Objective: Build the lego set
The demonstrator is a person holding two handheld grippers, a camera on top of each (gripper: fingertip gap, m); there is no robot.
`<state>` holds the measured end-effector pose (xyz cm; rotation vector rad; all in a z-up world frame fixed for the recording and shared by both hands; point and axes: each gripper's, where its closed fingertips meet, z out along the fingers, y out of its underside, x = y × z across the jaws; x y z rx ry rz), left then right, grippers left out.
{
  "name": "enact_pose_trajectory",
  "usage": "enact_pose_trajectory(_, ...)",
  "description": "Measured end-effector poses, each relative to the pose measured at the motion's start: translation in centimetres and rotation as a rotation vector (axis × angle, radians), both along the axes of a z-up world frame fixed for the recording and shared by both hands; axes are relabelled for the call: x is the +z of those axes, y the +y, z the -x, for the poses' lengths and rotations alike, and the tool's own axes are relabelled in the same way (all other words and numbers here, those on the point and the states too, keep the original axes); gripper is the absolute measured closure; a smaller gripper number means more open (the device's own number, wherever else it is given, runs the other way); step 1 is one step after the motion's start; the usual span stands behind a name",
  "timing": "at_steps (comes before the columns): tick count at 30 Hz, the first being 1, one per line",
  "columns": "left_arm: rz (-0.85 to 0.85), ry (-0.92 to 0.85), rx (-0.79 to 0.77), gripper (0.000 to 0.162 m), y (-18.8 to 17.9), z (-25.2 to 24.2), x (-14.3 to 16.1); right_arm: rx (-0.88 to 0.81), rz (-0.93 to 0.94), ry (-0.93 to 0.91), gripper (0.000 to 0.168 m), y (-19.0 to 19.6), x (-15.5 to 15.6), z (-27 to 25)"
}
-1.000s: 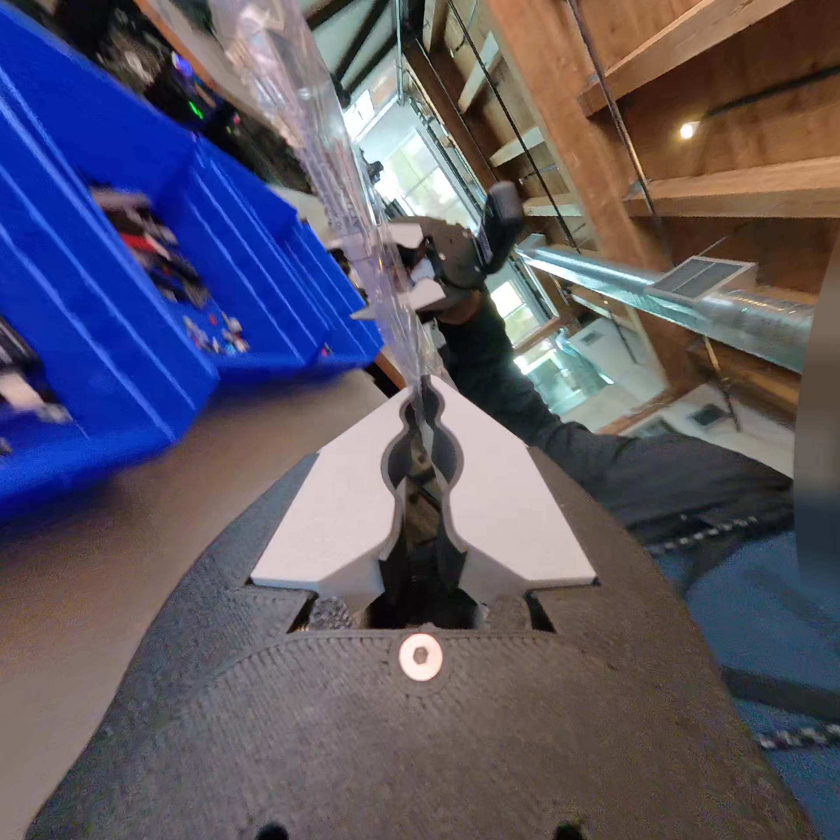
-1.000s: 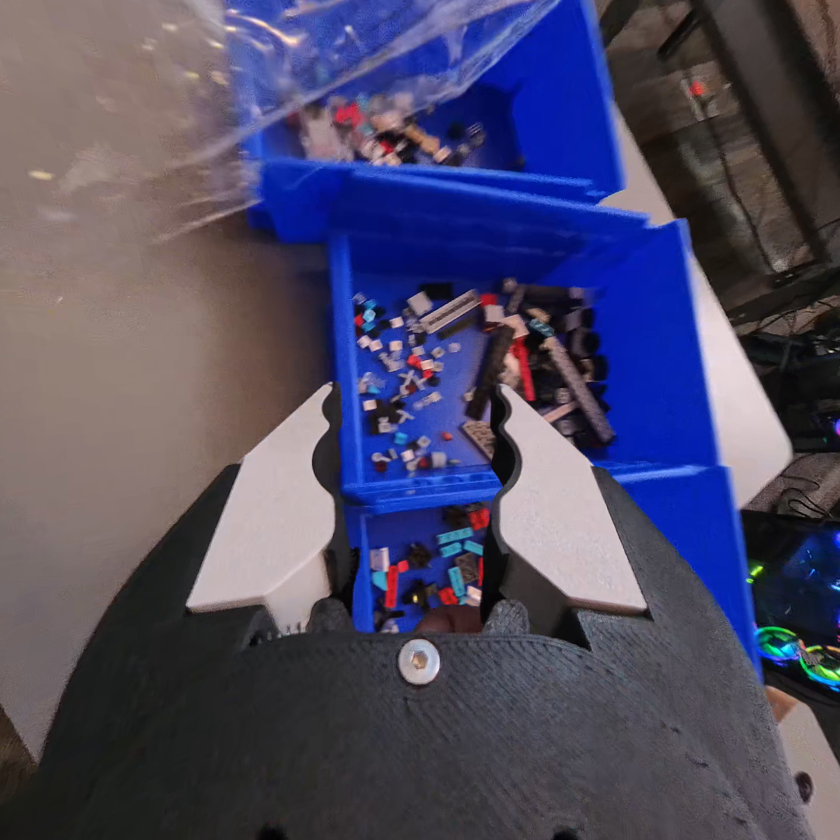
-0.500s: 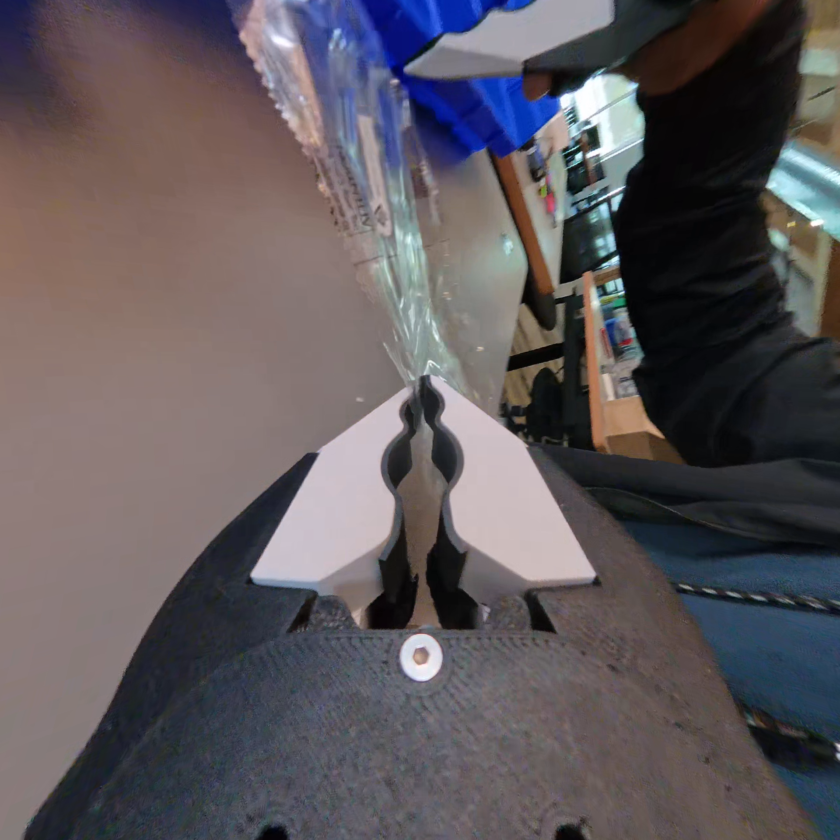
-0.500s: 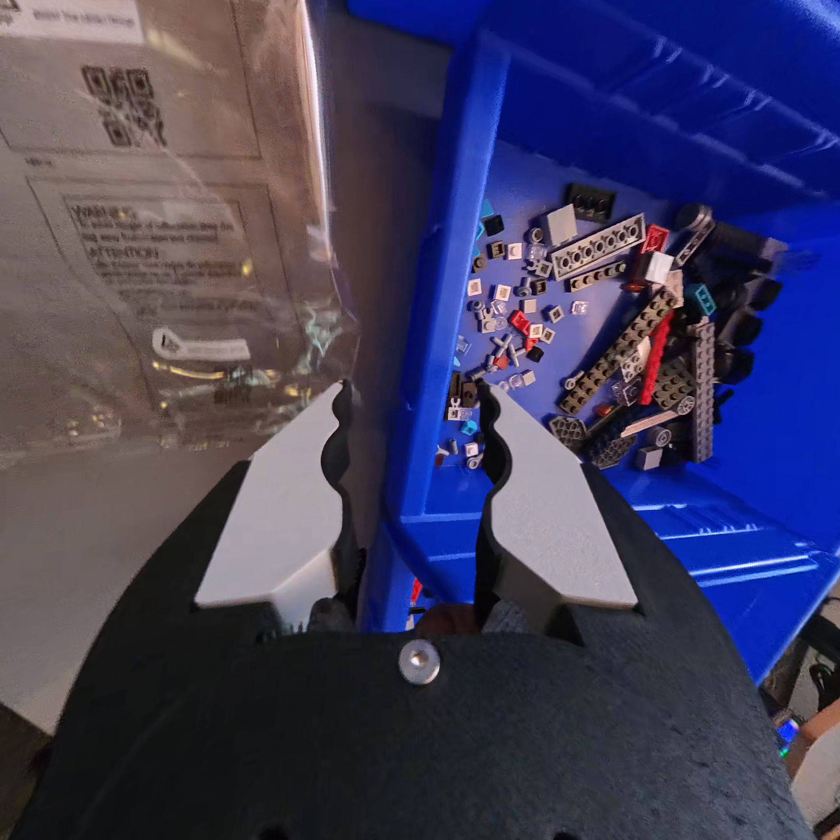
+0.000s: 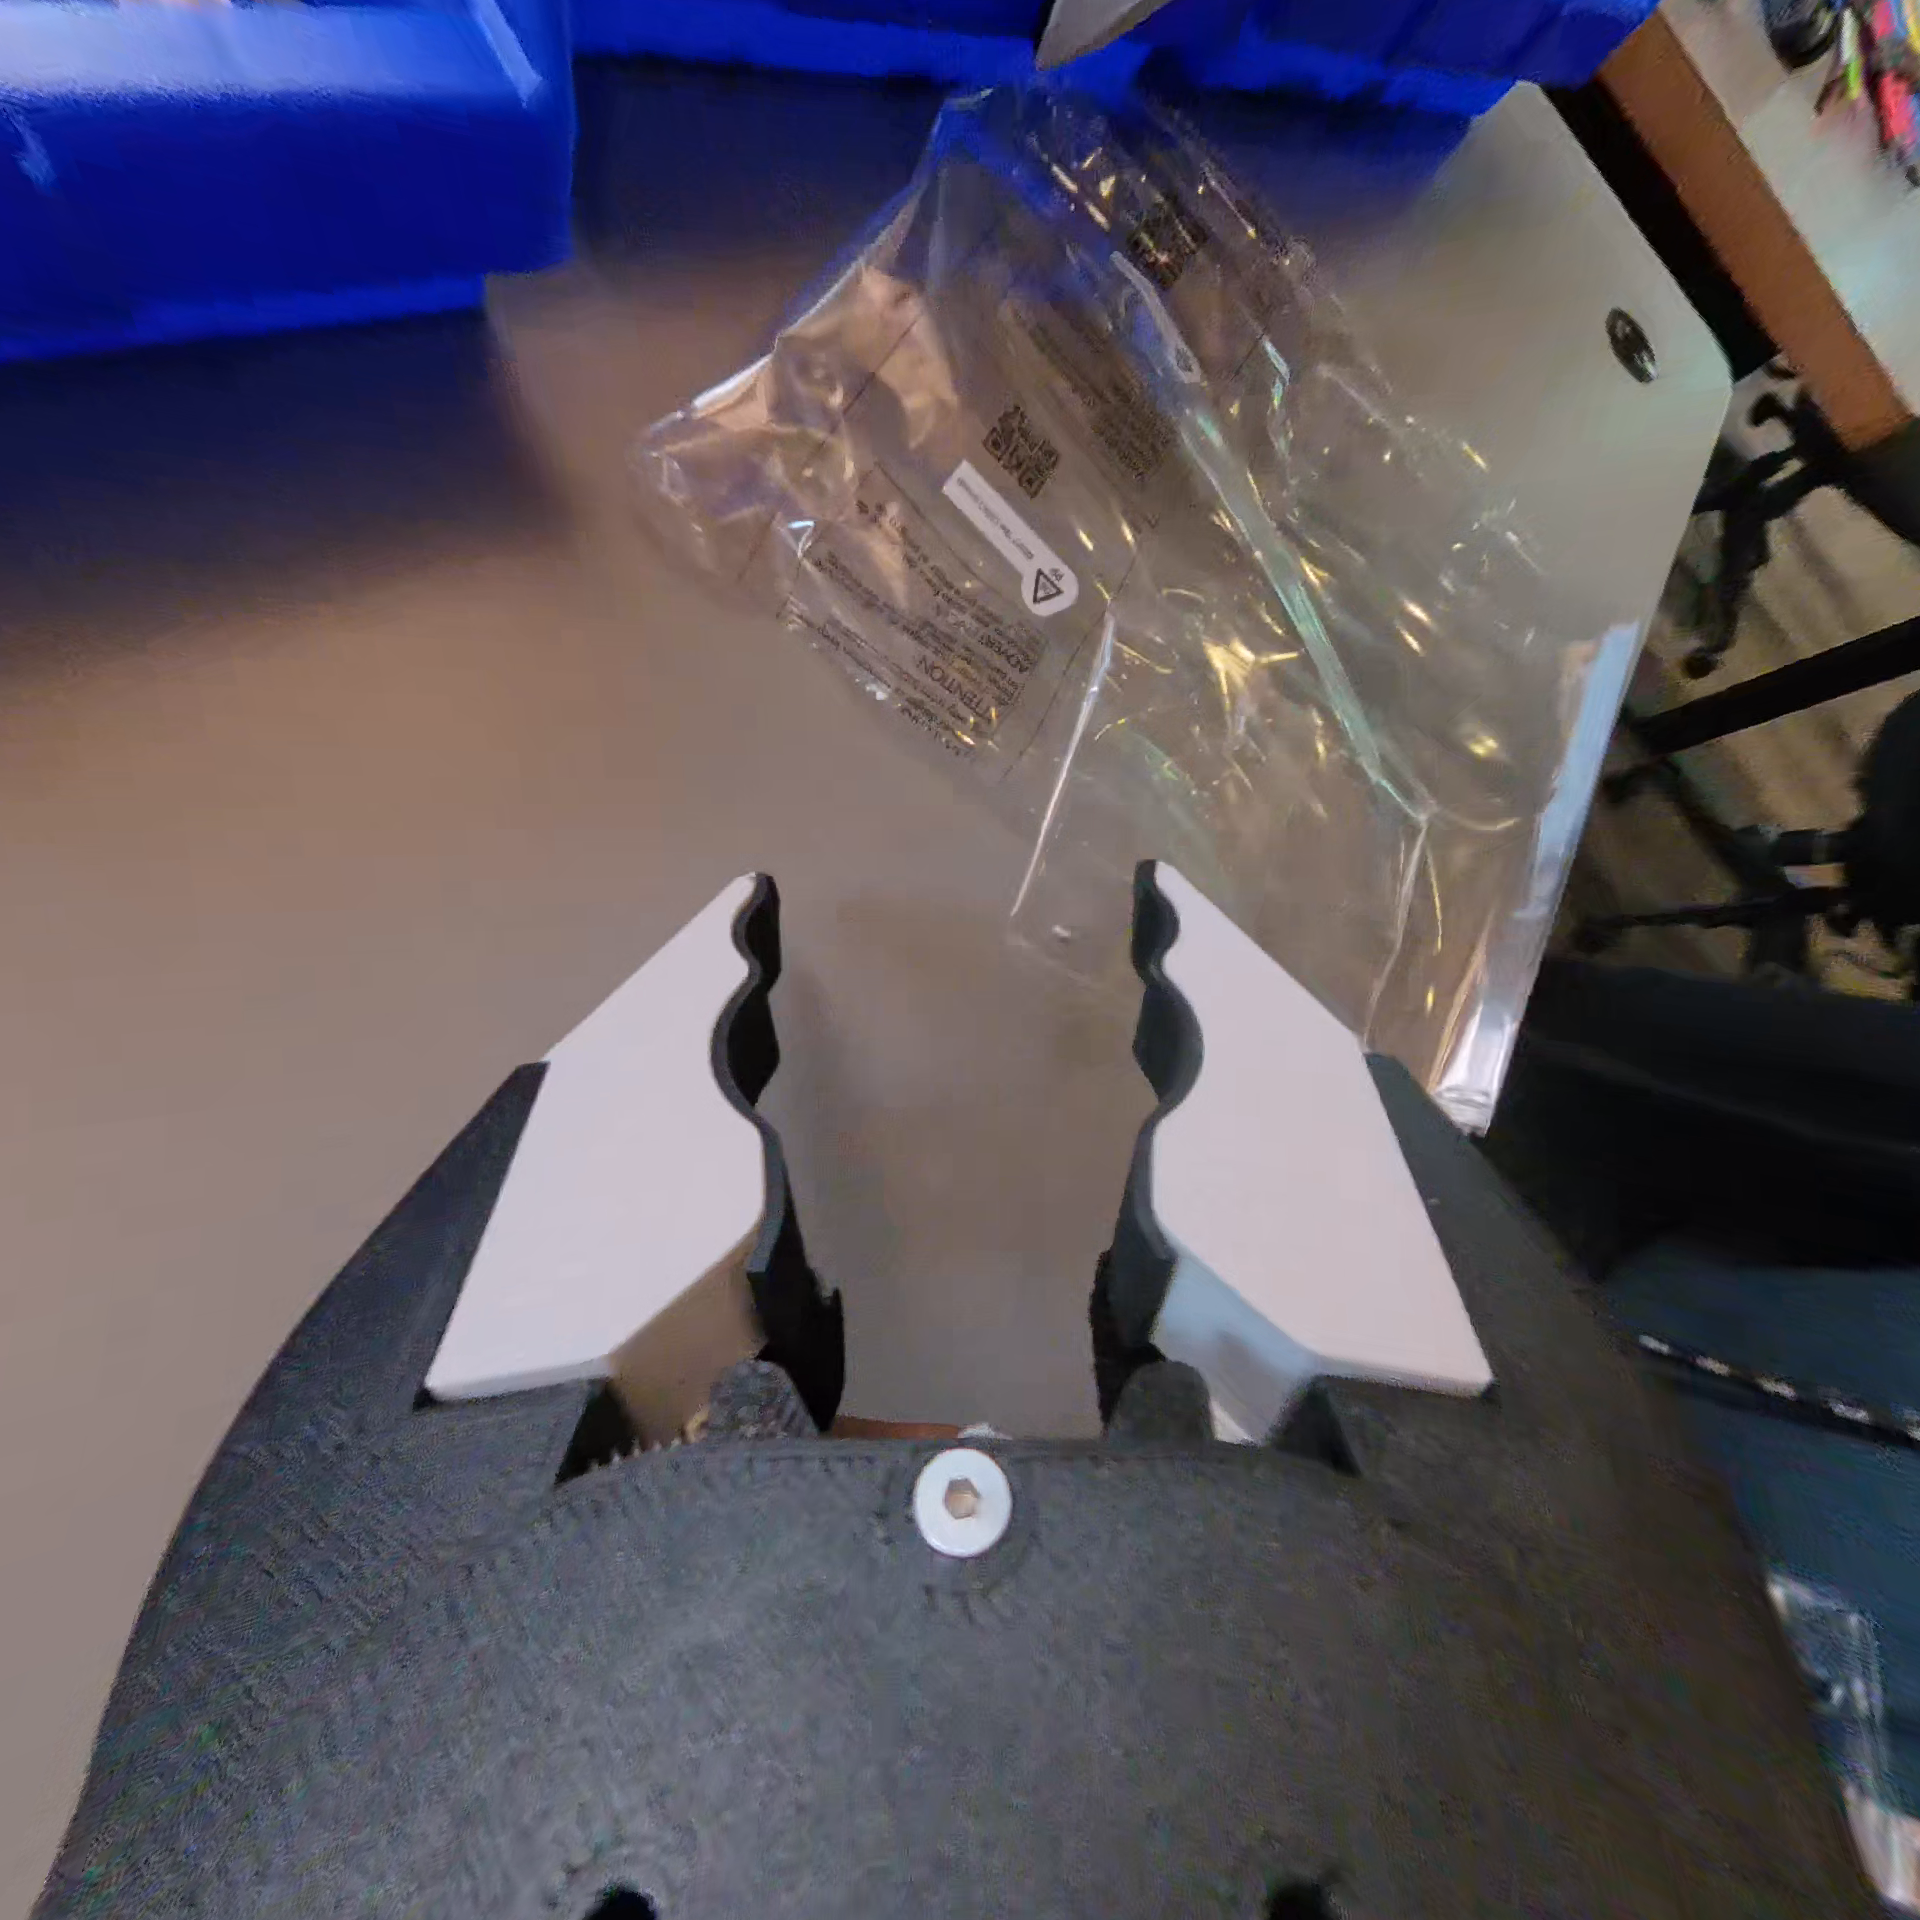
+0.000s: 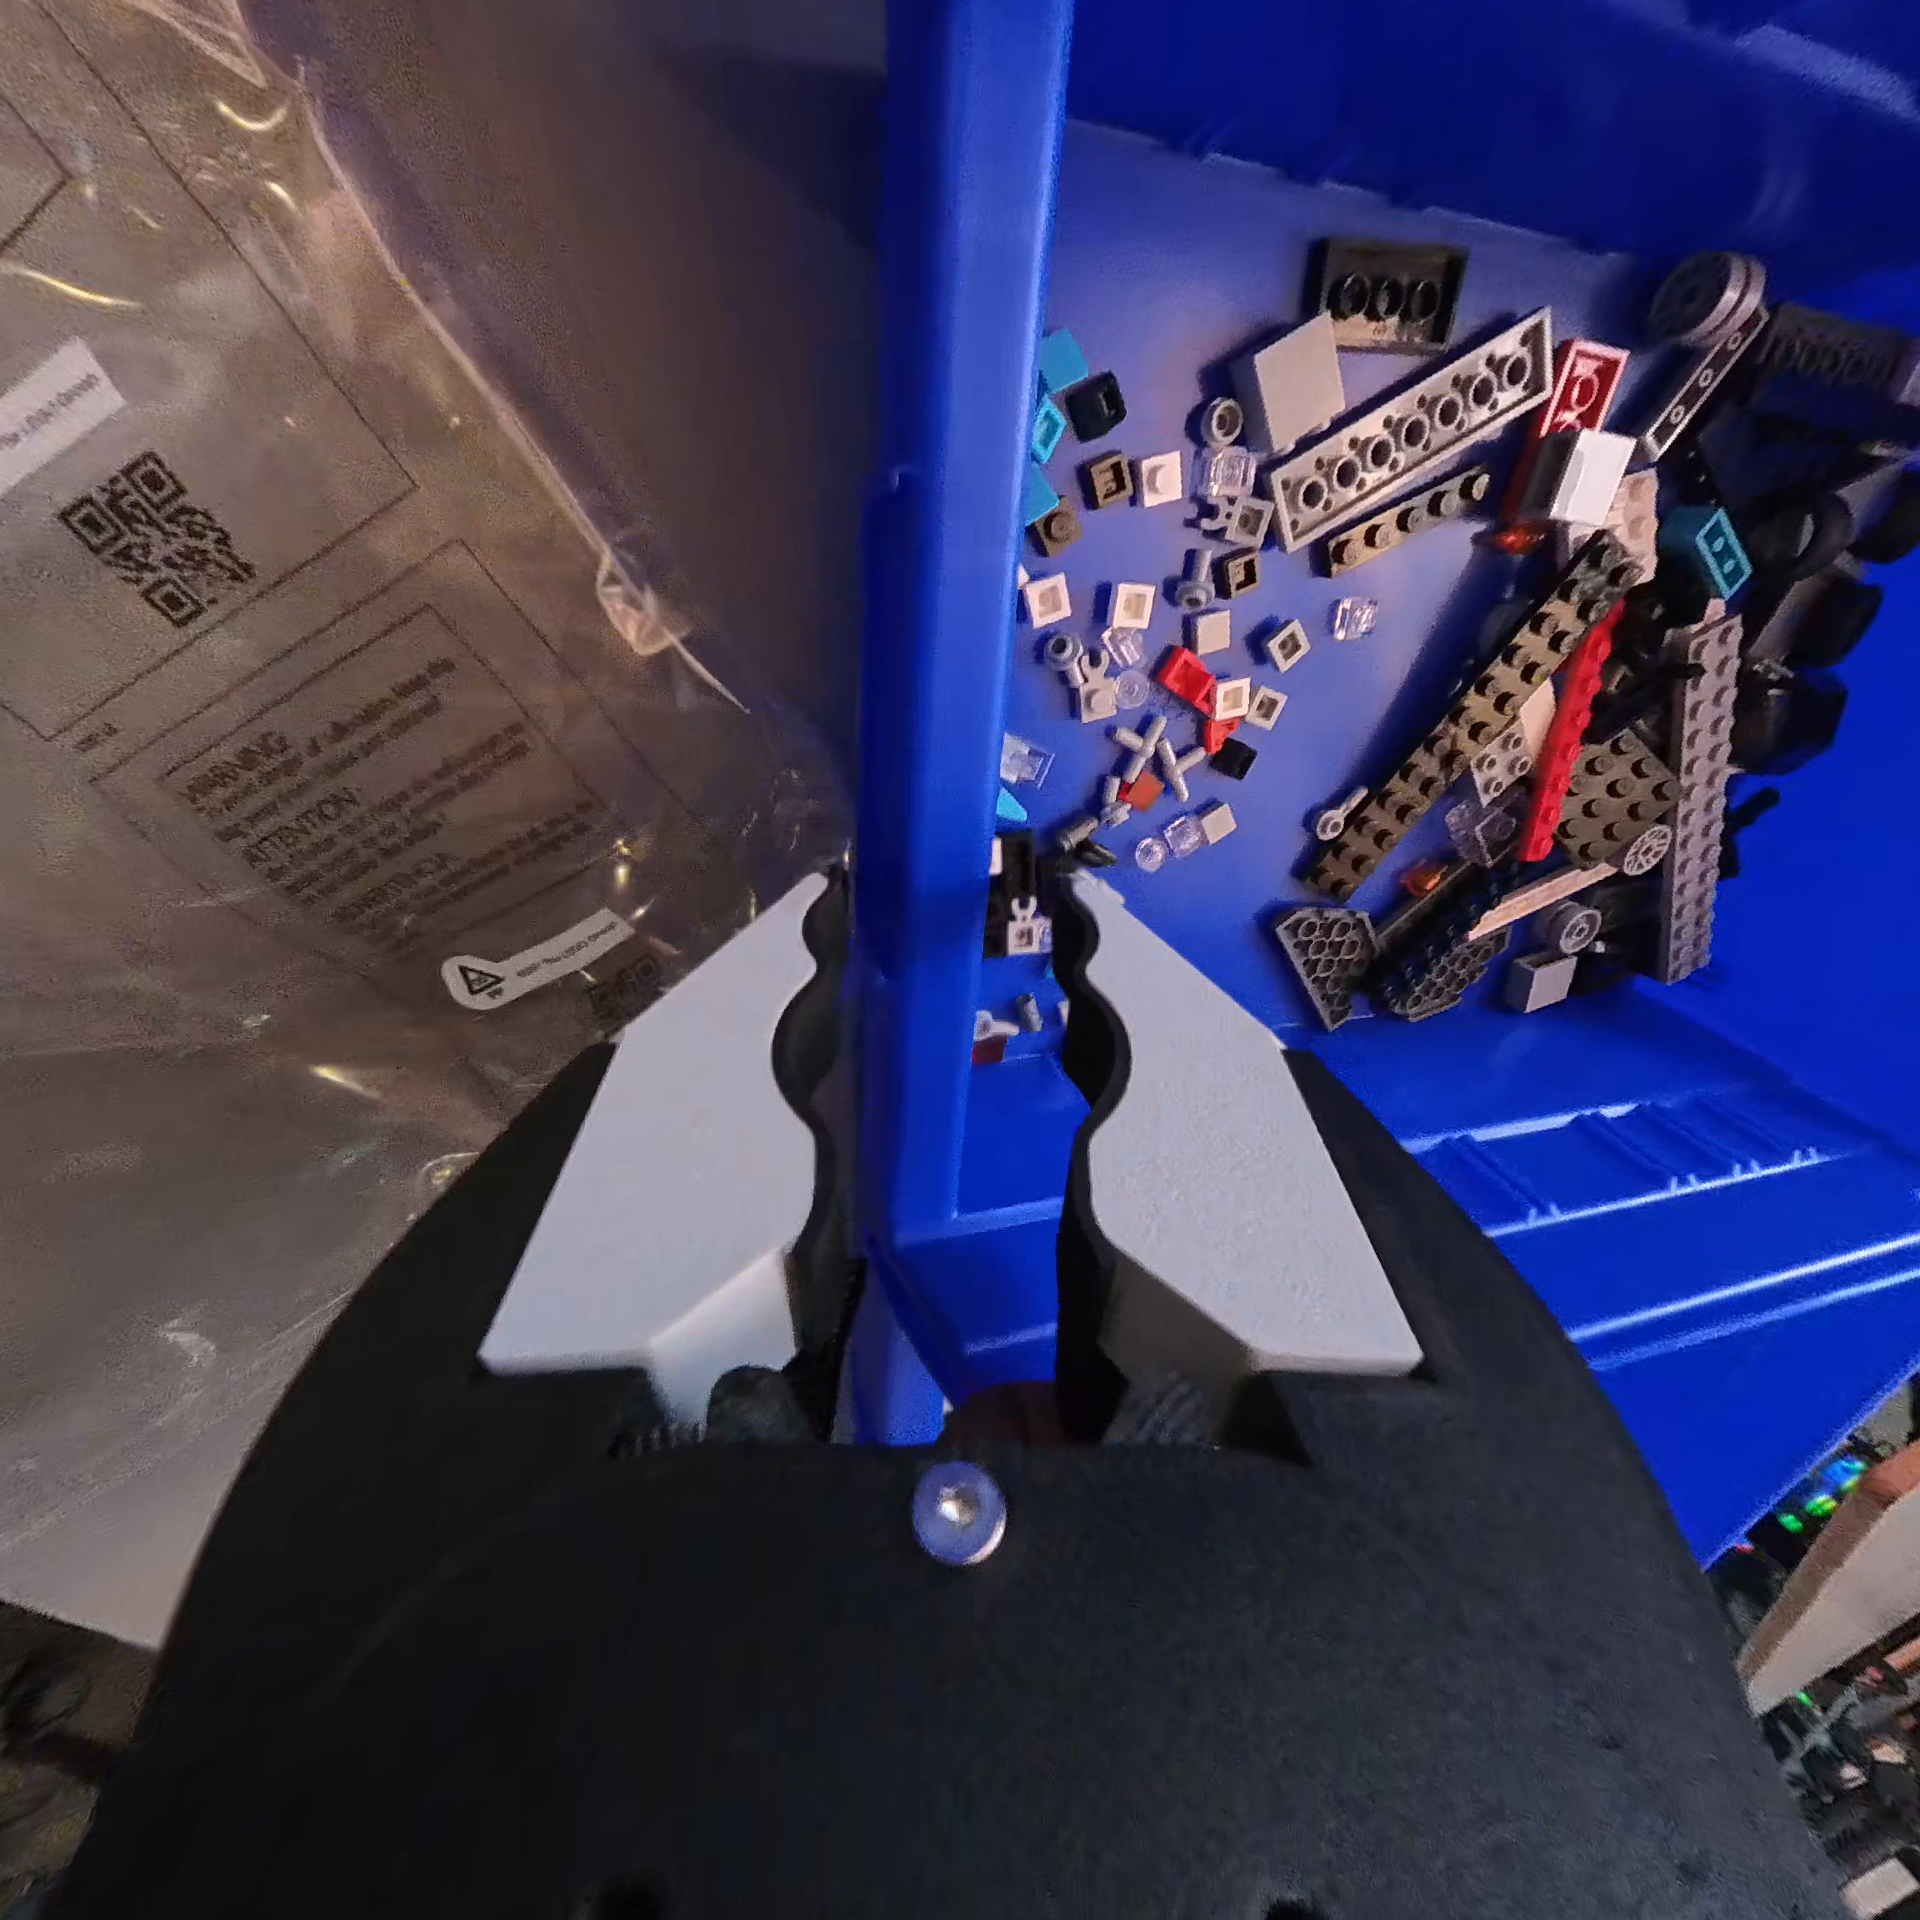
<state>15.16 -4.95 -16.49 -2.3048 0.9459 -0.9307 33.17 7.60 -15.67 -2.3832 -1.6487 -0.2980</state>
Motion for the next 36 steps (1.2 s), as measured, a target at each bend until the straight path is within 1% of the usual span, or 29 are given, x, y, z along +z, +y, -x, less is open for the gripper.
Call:
enact_pose_trajectory(1,-0.042,0.001,-0.005,0.091,-0.2,0.4,0.5,-0.010,0.005,0.009,0.123,-0.1,0.2,-0.1)
enact_pose_trajectory(5,-0.155,-0.022,-0.061,0.090,-2.4,0.4,2.3,-0.037,0.026,0.086,0.118,-0.3,1.1,0.3)
enact_pose_trajectory(8,-0.222,-0.035,-0.162,0.091,-5.5,-2.0,2.8,-0.060,0.026,0.105,0.117,0.2,1.3,0.5)
enact_pose_trajectory(9,-0.238,-0.017,-0.199,0.094,-6.6,-2.9,2.3,-0.067,0.026,0.091,0.117,0.4,1.2,0.4)
enact_pose_trajectory(10,-0.243,0.014,-0.222,0.104,-7.4,-3.5,1.5,-0.070,0.026,0.077,0.117,0.6,0.9,0.3)
enact_pose_trajectory(12,-0.210,0.061,-0.231,0.109,-8.1,-4.3,-0.4,-0.088,0.024,0.074,0.117,0.9,0.7,0.3)
enact_pose_trajectory(14,-0.186,0.059,-0.224,0.114,-8.0,-4.7,-1.1,-0.104,0.022,0.086,0.117,1.0,0.7,0.5)
enact_pose_trajectory(16,-0.212,0.065,-0.233,0.119,-7.0,-4.9,-1.4,-0.106,0.017,0.103,0.118,1.0,1.0,0.7)
enact_pose_trajectory(19,-0.245,0.066,-0.275,0.119,-5.5,-5.5,-1.2,-0.110,0.015,0.115,0.117,0.9,1.3,0.7)
enact_pose_trajectory(22,-0.281,0.042,-0.337,0.118,-4.4,-6.6,-0.2,-0.117,0.003,0.133,0.117,0.9,1.8,0.7)
enact_pose_trajectory(25,-0.292,0.011,-0.331,0.116,-4.1,-6.6,1.6,-0.143,-0.021,0.144,0.116,0.5,2.6,0.5)
enact_pose_trajectory(27,-0.289,0.042,-0.282,0.112,-4.1,-5.1,1.8,-0.152,-0.052,0.135,0.114,-0.6,3.7,0.1)
enact_pose_trajectory(29,-0.263,0.118,-0.214,0.110,-4.2,-2.6,0.6,-0.151,-0.089,0.164,0.114,-2.8,5.0,0.0)
enact_pose_trajectory(31,-0.201,0.168,-0.178,0.110,-5.1,-0.6,-1.1,-0.160,-0.113,0.221,0.114,-5.7,5.8,-0.5)
enact_pose_trajectory(33,-0.152,0.129,-0.153,0.111,-6.0,-0.3,-1.6,-0.211,-0.103,0.276,0.114,-8.8,5.4,-1.8)
enact_pose_trajectory(36,-0.102,0.079,-0.143,0.111,-5.9,-1.4,-1.4,-0.351,-0.022,0.367,0.112,-12.7,2.8,-4.4)
